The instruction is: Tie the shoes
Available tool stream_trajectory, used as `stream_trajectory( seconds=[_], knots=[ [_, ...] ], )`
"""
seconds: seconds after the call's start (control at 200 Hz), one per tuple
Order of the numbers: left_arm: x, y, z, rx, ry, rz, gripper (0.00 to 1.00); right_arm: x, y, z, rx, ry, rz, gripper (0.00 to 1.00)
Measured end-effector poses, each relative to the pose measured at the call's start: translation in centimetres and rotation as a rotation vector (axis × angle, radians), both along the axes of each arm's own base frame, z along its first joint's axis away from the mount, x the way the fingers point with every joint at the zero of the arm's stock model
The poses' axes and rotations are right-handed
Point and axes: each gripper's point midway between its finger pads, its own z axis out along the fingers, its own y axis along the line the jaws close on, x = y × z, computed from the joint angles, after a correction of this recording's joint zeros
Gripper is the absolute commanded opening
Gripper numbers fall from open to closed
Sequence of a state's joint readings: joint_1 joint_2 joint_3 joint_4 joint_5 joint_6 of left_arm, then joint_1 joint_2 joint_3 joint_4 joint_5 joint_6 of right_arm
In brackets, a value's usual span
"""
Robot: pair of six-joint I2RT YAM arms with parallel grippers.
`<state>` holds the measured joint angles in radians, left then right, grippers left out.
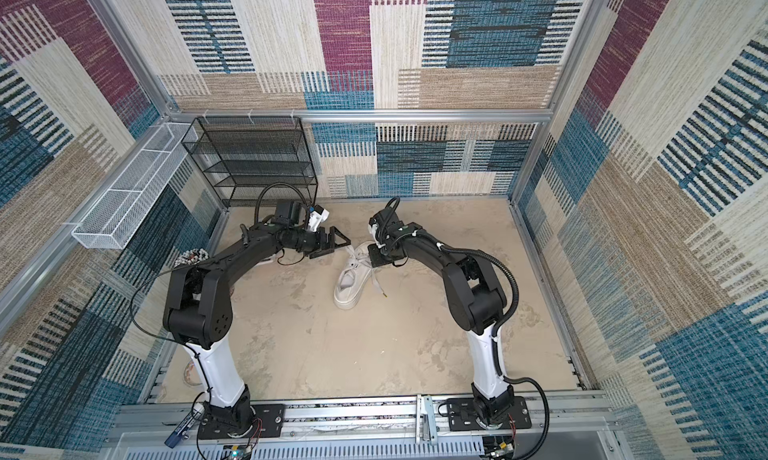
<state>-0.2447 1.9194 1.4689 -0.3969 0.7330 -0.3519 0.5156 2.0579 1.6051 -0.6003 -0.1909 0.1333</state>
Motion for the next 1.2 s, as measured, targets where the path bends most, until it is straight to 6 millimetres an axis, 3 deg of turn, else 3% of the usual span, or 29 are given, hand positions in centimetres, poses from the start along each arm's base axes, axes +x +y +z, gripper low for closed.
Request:
stream_trajectory(
  seconds=[0.095, 0.155, 0.205, 0.28, 0.386, 0.556, 0.716, 0.816, 1.062, 1.202],
  knots=[
    [0.1, -0.6, -0.4, -0.008, 0.014, -0.022, 0.52, -0.3, -0.1, -0.2, 0.002, 0.002, -0.001, 0.02],
    [0.1, -1.1, -0.9, -0.019, 0.035, -0.039, 0.44, -0.5, -0.2, -0.4, 0.002, 0.010, 0.001, 0.01],
    [0.1, -1.4, -1.5, -0.021, 0.050, -0.046, 0.44, -0.5, -0.1, -0.4, 0.005, 0.014, -0.001, 0.01],
    [-0.1, -1.6, -2.2, -0.022, 0.076, -0.053, 0.55, -0.6, -0.1, -0.3, 0.010, 0.014, -0.001, 0.01],
    [0.1, -2.0, -2.0, -0.023, 0.072, -0.059, 0.59, -0.8, -0.1, -0.3, 0.014, 0.018, 0.001, 0.01],
    [1.3, -2.5, -0.7, -0.025, 0.027, -0.075, 0.59, -1.0, -0.1, -0.5, 0.015, 0.028, 0.004, 0.01],
    [0.7, -2.9, -2.3, 0.021, 0.053, -0.129, 0.60, -1.1, 0.0, -0.5, 0.020, 0.030, 0.008, 0.01],
    [0.1, -2.9, -2.8, 0.081, 0.034, -0.168, 0.68, -1.0, 0.1, -0.4, 0.023, 0.029, 0.008, 0.01],
    [1.5, -2.7, -0.1, 0.178, -0.149, -0.243, 0.71, -1.1, 0.1, -0.4, 0.023, 0.030, 0.009, 0.01],
    [1.9, -3.2, -0.4, 0.240, -0.193, -0.319, 0.68, -1.1, 0.1, -0.4, 0.024, 0.032, 0.010, 0.01]
  ],
)
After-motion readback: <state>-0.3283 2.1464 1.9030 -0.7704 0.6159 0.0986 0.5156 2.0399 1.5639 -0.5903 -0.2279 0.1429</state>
